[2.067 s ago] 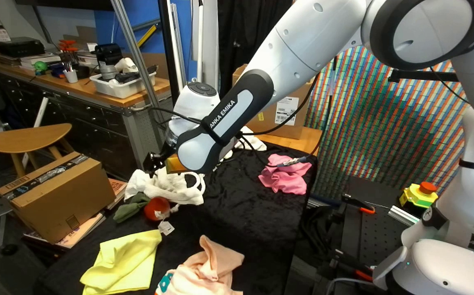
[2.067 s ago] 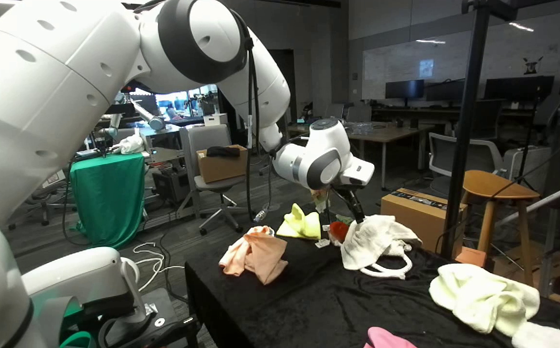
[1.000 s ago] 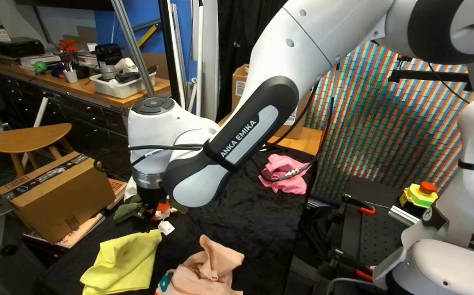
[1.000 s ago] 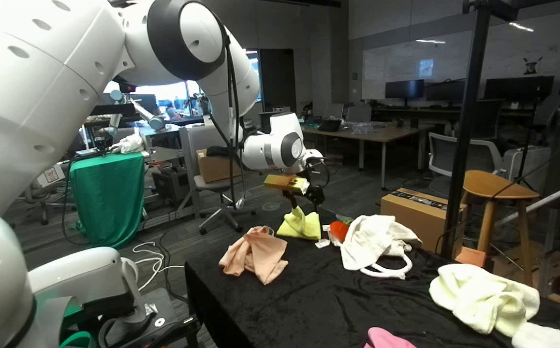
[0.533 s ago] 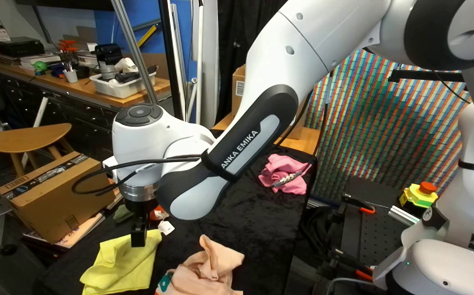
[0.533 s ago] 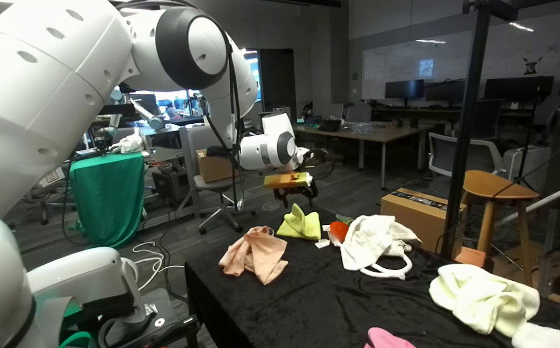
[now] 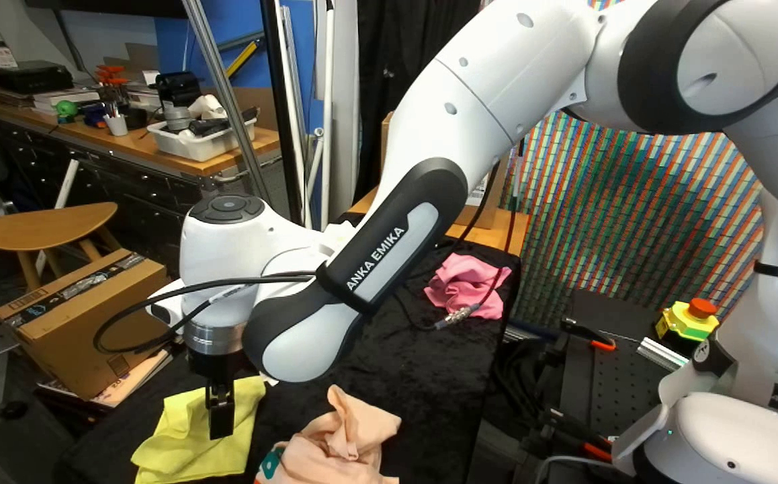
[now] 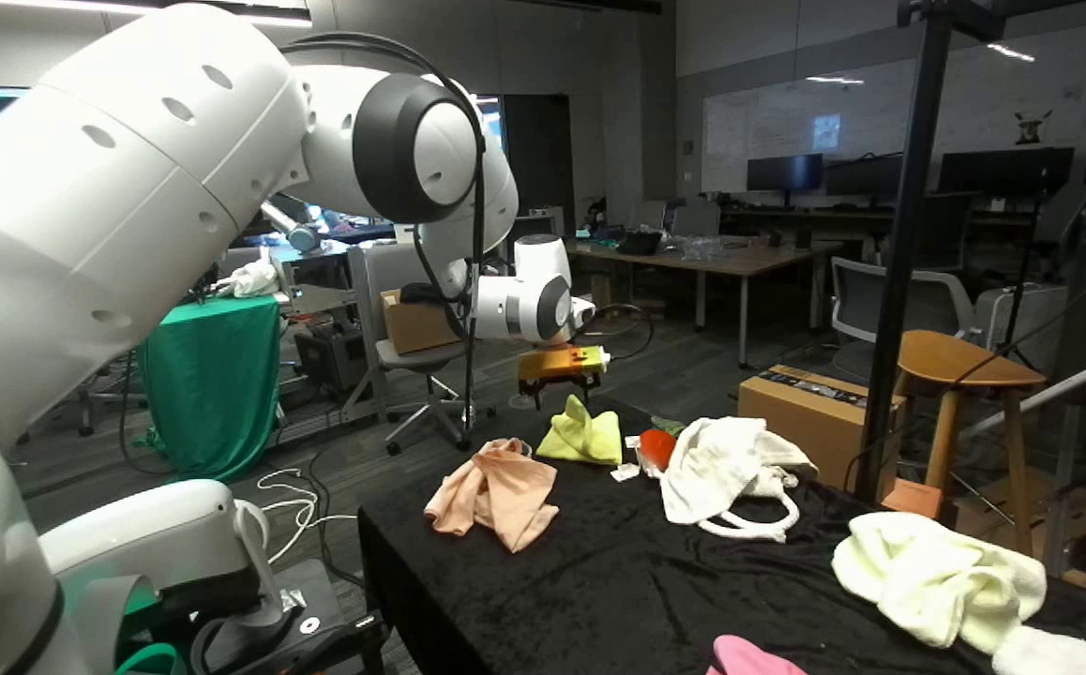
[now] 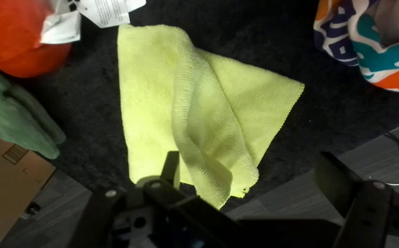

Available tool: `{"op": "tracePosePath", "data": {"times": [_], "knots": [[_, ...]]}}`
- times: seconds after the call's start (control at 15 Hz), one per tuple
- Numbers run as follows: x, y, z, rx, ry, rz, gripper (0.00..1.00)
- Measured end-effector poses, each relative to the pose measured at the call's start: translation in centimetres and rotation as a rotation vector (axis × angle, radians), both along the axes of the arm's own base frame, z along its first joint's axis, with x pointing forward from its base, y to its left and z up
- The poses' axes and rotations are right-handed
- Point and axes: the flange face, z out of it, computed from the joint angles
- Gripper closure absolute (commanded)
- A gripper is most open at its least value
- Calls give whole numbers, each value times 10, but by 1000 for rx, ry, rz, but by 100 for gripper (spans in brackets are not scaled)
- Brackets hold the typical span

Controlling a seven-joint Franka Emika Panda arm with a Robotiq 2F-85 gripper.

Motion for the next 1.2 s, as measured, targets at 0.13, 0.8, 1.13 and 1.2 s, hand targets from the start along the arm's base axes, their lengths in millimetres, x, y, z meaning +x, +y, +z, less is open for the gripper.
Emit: {"op": "tracePosePath", "data": {"times": [0.13,0.8,1.13,1.2], "knots": [[4,0,-7,11,9,22,0],[28,-8,-29,17,-7,0,55],[36,-18,-28,4,-20,-14,92],[37,-19,-28,0,-19,-16,96]]}}
